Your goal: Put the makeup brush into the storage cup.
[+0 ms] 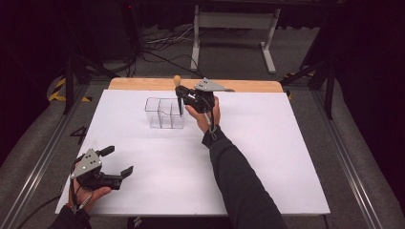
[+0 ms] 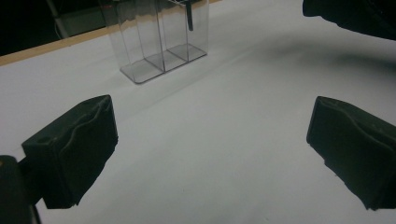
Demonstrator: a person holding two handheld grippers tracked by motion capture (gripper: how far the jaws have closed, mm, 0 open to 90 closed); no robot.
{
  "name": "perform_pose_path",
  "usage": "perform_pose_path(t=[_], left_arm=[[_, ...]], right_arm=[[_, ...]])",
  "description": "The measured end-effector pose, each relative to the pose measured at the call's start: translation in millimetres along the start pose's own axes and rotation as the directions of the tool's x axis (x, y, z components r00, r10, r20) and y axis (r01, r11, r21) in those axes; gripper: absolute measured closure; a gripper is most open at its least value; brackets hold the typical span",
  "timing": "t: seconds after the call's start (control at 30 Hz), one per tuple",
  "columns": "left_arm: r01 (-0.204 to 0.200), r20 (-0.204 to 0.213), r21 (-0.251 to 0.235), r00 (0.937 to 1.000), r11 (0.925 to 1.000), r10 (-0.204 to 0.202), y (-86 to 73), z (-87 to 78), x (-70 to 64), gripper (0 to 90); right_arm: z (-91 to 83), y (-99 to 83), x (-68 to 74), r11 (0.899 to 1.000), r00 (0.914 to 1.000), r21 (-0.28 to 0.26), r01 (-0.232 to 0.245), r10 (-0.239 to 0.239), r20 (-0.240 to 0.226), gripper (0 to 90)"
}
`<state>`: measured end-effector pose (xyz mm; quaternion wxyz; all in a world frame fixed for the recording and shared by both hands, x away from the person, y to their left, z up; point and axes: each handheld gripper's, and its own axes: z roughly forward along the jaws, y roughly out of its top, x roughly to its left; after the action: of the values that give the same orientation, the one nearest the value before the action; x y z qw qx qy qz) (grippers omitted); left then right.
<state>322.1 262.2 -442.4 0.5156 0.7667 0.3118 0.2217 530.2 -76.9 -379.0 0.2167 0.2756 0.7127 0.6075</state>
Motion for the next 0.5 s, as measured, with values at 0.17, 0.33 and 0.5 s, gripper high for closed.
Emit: perform_pose_path(t=[0.17, 0.33, 0.5], left_arm=[[-0.001, -0.001, 0.003, 1.0, 1.0, 0.001, -0.2, 0.7, -0.2, 2.6], [-0.004, -0.001, 0.005, 1.0, 1.0, 0.004, -0.3, 0.9, -0.3, 2.6], [-0.008, 0.001, 0.006, 1.0, 1.0, 0.008, -0.1, 1.2, -0.6, 2.6]], right_arm=[[-0.2, 1.1, 0.9, 1.0, 1.0, 0.008, 0.002, -0.002, 0.004, 66.5], [-2.3, 2.4, 0.7, 1.0, 0.9998, 0.007, -0.005, 0.004, 0.018, 55.6], [-8.0, 6.7, 2.7, 1.0, 0.9992, 0.002, 0.025, -0.025, 0.032, 49.2]])
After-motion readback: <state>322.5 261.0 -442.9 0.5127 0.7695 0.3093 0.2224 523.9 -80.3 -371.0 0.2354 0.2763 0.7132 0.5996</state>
